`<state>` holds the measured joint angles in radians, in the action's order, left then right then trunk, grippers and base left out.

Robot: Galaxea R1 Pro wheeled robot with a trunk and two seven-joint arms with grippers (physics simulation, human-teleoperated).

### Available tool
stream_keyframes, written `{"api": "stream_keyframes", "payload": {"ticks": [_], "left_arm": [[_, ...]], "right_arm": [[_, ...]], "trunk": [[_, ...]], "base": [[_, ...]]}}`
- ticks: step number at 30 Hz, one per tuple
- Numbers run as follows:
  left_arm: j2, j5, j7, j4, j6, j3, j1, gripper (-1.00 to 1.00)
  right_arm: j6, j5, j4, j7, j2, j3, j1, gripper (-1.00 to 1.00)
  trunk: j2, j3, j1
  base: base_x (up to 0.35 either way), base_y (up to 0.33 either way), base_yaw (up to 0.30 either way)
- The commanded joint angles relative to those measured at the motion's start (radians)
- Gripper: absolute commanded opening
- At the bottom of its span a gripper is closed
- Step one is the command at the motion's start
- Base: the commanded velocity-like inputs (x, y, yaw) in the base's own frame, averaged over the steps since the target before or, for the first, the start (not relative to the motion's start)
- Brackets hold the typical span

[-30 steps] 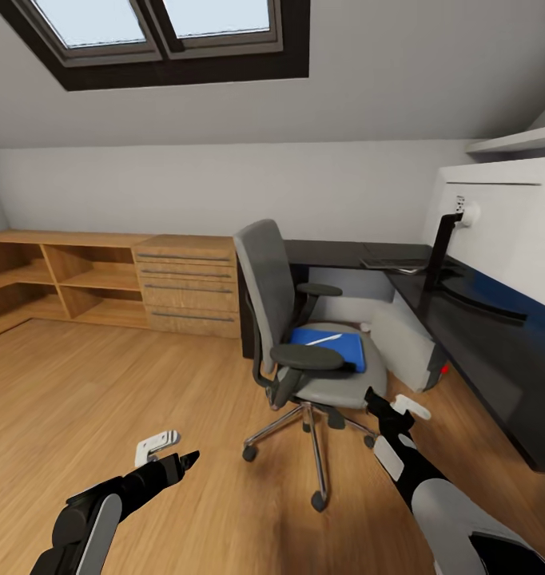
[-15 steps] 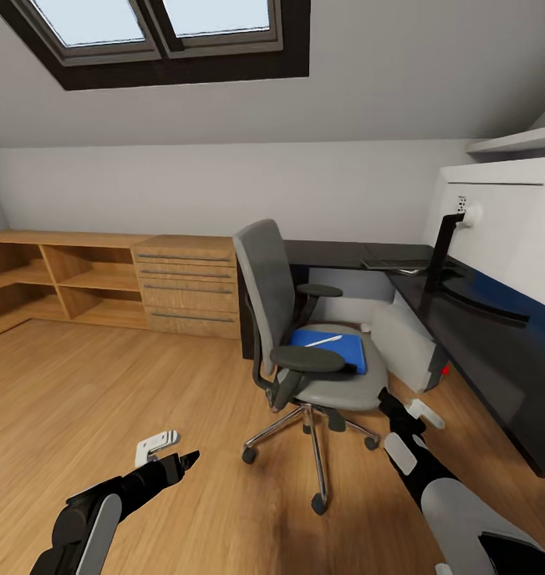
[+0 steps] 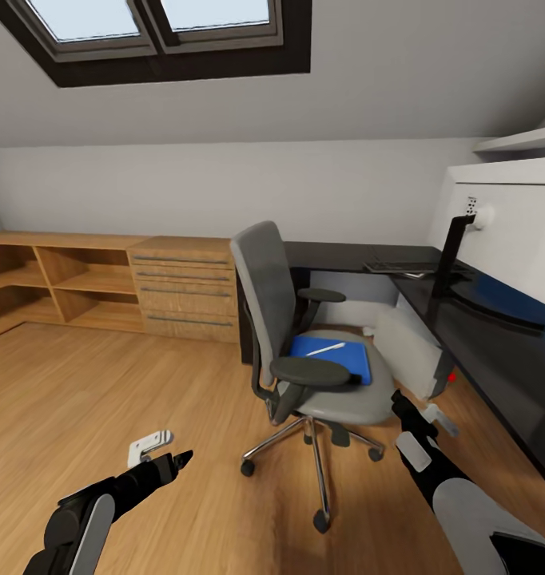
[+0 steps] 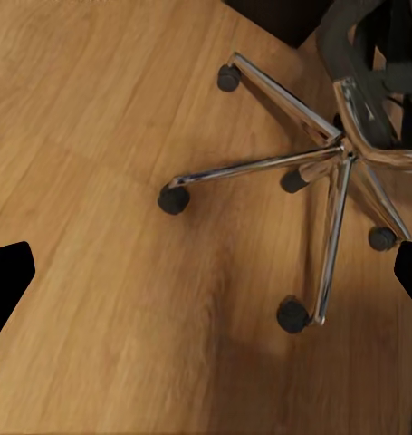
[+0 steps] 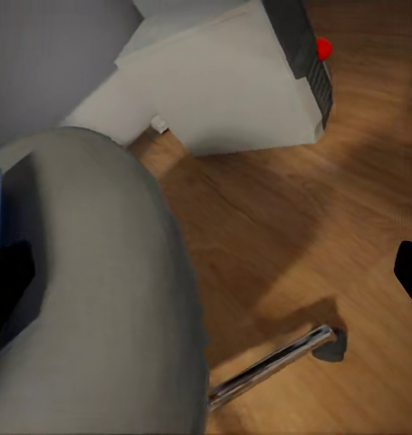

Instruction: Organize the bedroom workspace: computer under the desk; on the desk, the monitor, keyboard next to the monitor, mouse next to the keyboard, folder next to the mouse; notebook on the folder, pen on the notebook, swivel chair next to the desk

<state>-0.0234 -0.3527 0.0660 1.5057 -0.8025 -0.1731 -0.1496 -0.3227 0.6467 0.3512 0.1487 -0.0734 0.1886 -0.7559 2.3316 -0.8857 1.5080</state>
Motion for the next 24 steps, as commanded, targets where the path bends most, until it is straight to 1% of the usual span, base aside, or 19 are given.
{"api": "stream_keyframes", "payload": {"ticks": [1,4,8,9,15,24], "left_arm": [[-0.001,0.003,0.007,0.001,-0.006,-0.004,-0.001,1.00],[-0.001,0.003,0.008,0.001,-0.006,-0.005,-0.001,1.00],[-0.001,0.003,0.008,0.001,-0.005,-0.007,-0.001,1.00],[-0.001,0.003,0.008,0.001,-0.004,-0.009,-0.001,1.00],[-0.001,0.003,0.008,0.001,-0.004,-0.009,-0.001,1.00],[-0.001,0.003,0.008,0.001,-0.004,-0.009,-0.001,1.00]], "right_arm": [[-0.003,0.024,0.000,0.000,-0.004,-0.003,-0.001,1.00],[-0.002,0.042,0.000,0.000,-0.010,-0.004,-0.001,1.00],[0.011,0.045,0.000,0.000,-0.021,-0.004,-0.001,1.00],[0.038,0.046,0.000,0.000,-0.029,-0.004,-0.001,1.00],[0.055,0.047,0.000,0.000,-0.036,-0.003,0.000,1.00],[0.058,0.047,0.000,0.001,-0.037,-0.003,-0.001,1.00]], "trunk": [[0.000,-0.001,0.000],[0.000,-0.001,0.000],[0.000,-0.001,0.000],[0.000,-0.001,0.000],[0.000,-0.001,0.000],[0.000,-0.001,0.000]], "base": [[0.155,0.000,0.000],[0.196,0.000,0.000],[0.172,0.000,0.000],[0.211,0.000,0.000],[0.254,0.000,0.000],[0.245,0.000,0.000]]}}
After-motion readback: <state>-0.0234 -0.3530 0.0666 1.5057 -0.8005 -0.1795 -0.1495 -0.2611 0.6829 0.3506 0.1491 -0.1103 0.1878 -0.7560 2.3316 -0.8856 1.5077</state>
